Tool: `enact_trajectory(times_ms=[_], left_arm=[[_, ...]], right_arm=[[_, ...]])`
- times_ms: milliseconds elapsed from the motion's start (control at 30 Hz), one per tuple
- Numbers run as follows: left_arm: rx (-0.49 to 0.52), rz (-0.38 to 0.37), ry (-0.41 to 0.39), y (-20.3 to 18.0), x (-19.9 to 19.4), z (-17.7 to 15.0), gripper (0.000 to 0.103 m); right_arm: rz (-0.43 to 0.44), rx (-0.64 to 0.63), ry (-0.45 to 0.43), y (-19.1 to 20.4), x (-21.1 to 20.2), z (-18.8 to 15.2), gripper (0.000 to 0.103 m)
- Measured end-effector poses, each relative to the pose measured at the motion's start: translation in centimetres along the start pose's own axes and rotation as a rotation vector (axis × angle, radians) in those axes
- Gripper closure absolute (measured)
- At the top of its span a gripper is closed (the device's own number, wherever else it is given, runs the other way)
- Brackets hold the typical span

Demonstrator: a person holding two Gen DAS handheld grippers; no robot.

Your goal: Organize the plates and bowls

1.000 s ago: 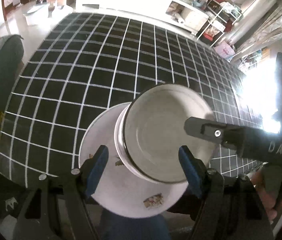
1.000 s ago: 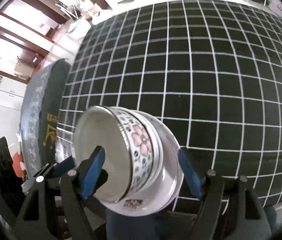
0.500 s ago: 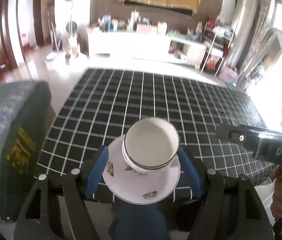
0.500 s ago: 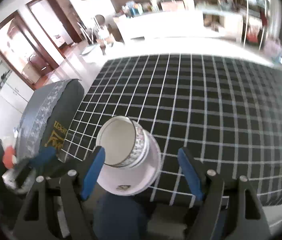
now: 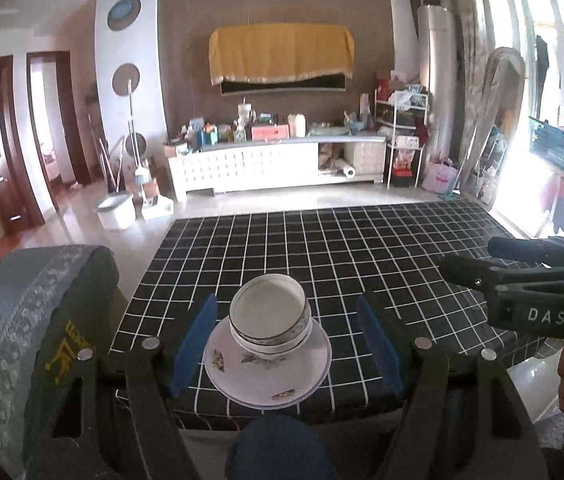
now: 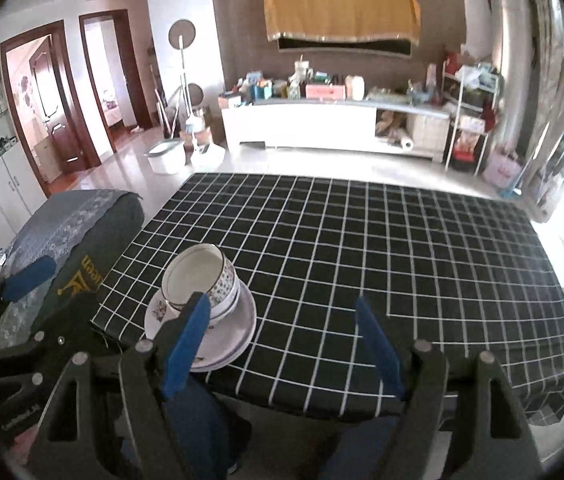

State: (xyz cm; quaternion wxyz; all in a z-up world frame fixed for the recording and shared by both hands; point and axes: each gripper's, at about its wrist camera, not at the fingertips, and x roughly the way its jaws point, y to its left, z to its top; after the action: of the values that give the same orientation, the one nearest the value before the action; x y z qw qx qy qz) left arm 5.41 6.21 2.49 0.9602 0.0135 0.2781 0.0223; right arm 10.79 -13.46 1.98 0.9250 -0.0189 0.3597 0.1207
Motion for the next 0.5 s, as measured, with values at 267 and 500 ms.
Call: enact_trajectory(times_ms=[267,500], left_arm=[[-0.046,-0.004,-0.070,-0.1,-3.2,-2.0,0.021],[-0.056,-0.028,-0.040,0.2,-3.3,-4.0,0.010]], right_arm=[[-0.081,-0.029,-0.102,0.5,-3.1,-2.6,0.017],[-0.085,0.026,-0.134,-0.3,-4.3,-5.3,0.007]])
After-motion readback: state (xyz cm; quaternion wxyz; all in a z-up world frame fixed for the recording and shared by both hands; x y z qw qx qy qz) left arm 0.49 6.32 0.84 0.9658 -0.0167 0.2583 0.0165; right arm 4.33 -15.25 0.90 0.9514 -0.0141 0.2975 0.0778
